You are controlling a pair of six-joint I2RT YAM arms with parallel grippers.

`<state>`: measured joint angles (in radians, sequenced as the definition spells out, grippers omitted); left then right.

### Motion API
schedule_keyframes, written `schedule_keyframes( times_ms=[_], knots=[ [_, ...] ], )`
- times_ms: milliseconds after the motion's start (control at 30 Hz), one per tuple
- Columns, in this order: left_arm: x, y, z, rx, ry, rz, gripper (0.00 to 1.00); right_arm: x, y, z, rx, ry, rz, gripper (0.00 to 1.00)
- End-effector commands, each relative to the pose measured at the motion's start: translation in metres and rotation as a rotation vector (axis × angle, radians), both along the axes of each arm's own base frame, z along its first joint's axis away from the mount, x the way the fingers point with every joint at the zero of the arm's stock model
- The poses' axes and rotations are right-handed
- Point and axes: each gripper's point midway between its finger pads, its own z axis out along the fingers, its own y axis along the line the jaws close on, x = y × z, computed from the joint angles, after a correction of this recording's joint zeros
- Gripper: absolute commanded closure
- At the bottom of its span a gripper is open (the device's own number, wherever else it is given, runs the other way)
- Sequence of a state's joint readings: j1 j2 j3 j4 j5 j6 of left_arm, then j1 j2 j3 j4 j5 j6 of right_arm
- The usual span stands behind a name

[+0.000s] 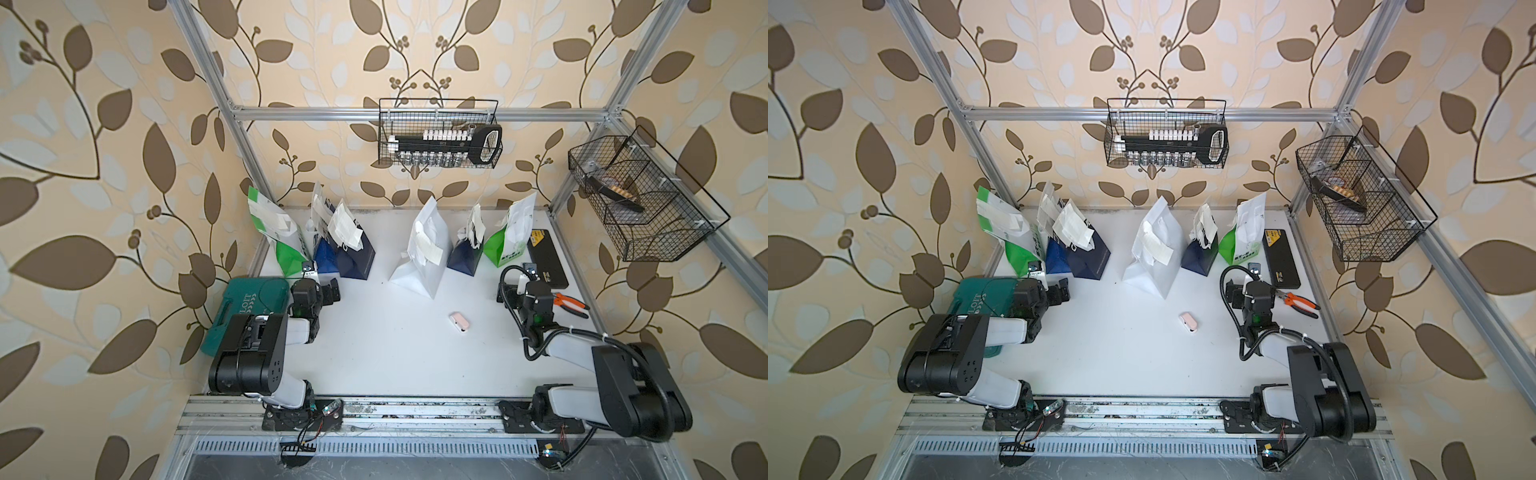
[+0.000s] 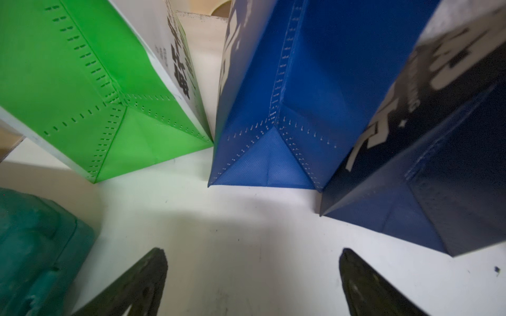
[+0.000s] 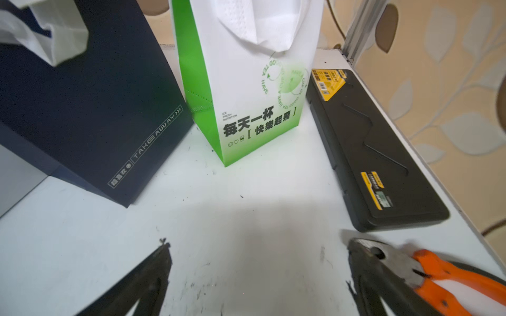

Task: Staple the receipts to the bags
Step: Reset both arms

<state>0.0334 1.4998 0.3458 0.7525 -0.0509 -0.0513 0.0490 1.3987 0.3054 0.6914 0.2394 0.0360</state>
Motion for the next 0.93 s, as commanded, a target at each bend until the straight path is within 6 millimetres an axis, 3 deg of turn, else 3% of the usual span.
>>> schedule_keyframes(
  times_ms=[0,67,900],
  knots=[
    [0.0091,-0.0019,0.0125,-0.006,-0.038,-0.007,0.01,0.0286,0.0128,0.0182,0.008,-0.134,0.080,0.01],
    [0.0099,-0.0014,0.0115,-0.004,-0.032,-0.005,0.01,0.0302,0.0128,0.0107,0.034,-0.052,0.088,0.00],
    [0.0107,-0.0023,0.0120,0.001,-0.031,-0.004,0.01,0.0324,0.0109,0.0115,0.038,-0.069,0.088,0.00]
  ],
)
